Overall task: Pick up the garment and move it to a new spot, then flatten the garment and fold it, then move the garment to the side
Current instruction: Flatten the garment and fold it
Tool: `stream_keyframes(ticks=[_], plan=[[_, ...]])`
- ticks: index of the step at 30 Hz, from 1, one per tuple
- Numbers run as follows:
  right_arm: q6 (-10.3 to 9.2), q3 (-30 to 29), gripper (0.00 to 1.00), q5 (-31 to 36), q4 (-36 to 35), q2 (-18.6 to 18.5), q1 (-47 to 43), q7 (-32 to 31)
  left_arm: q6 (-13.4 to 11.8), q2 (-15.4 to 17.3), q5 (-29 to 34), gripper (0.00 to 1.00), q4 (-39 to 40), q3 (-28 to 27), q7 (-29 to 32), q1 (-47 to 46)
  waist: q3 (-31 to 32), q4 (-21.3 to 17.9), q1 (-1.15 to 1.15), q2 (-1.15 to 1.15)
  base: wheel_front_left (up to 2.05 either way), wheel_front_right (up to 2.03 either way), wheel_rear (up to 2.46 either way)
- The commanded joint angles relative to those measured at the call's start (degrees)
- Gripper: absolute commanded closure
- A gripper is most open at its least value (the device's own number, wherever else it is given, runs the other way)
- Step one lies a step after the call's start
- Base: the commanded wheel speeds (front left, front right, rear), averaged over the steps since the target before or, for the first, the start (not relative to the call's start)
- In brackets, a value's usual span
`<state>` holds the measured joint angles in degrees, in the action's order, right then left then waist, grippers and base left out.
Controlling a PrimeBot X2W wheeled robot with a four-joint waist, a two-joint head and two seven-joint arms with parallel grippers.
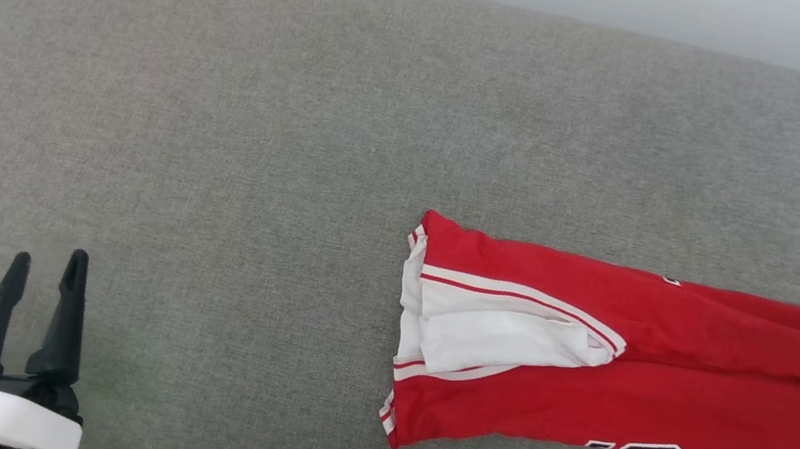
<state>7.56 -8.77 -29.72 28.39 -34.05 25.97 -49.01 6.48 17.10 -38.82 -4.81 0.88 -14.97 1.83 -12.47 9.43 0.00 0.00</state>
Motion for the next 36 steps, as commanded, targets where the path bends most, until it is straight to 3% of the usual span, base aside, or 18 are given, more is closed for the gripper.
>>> stream_keyframes(ticks=[1, 10, 15, 18, 25, 34, 35, 36], plan=[[-0.14, -0.04, 1.00, 0.89, -0.68, 1.15, 0.56, -1.02, 0.45, -0.48, 0.78, 0.00, -0.24, -0.43, -0.27, 0.51, 0.39, -0.29, 0.00, 0.00, 0.00, 0.00, 0.00], [-0.11, 4.04, 1.00, -1.61, -16.72, 4.86, -3.48, -7.61, 0.97, -1.98, 1.63, 0.00, -0.81, -1.35, -0.27, 1.26, 1.41, -0.77, 0.00, 0.00, 0.00, 0.00, 0.00], [-0.10, 9.05, 1.00, -2.64, -28.00, 8.03, -5.97, -10.36, 1.02, -2.19, 1.34, 0.00, -0.99, -0.61, -0.27, 1.72, 2.16, -0.02, 0.00, 0.00, 0.00, 0.00, 0.00], [-0.10, 12.42, 1.00, -2.69, -31.25, 10.47, -6.33, -10.90, 1.00, -2.17, 0.93, 0.00, -1.10, 0.70, -0.27, 1.12, 2.61, 1.12, 0.00, 0.00, 0.00, 0.00, 0.00], [-0.10, 21.05, 1.00, -2.22, -30.17, 15.53, -4.35, -9.21, 1.02, -1.54, -0.15, 0.00, -1.71, 4.11, -0.27, -0.79, 2.98, 4.60, 0.00, 0.00, 0.00, 0.00, 0.00], [-0.09, 28.96, 1.00, -2.02, -21.63, 19.20, -0.05, -4.57, 1.03, -1.44, -1.68, 0.00, -3.02, 5.96, -0.28, -2.11, 2.91, 7.88, 0.00, 0.00, 0.00, 0.00, 0.00], [-0.10, 29.44, 0.97, -1.63, -20.79, 19.17, 0.56, -4.05, 1.03, -1.52, -1.94, 0.00, -3.04, 6.02, -0.27, -2.33, 2.89, 8.06, 0.00, 0.00, 0.00, 0.00, 0.00], [-0.09, 29.92, 0.65, -1.53, -19.99, 19.25, 1.12, -3.57, 1.03, -1.50, -1.95, 0.00, -3.11, 6.14, -0.27, -2.47, 2.86, 8.19, 0.00, 0.00, 0.00, 0.00, 0.00]])
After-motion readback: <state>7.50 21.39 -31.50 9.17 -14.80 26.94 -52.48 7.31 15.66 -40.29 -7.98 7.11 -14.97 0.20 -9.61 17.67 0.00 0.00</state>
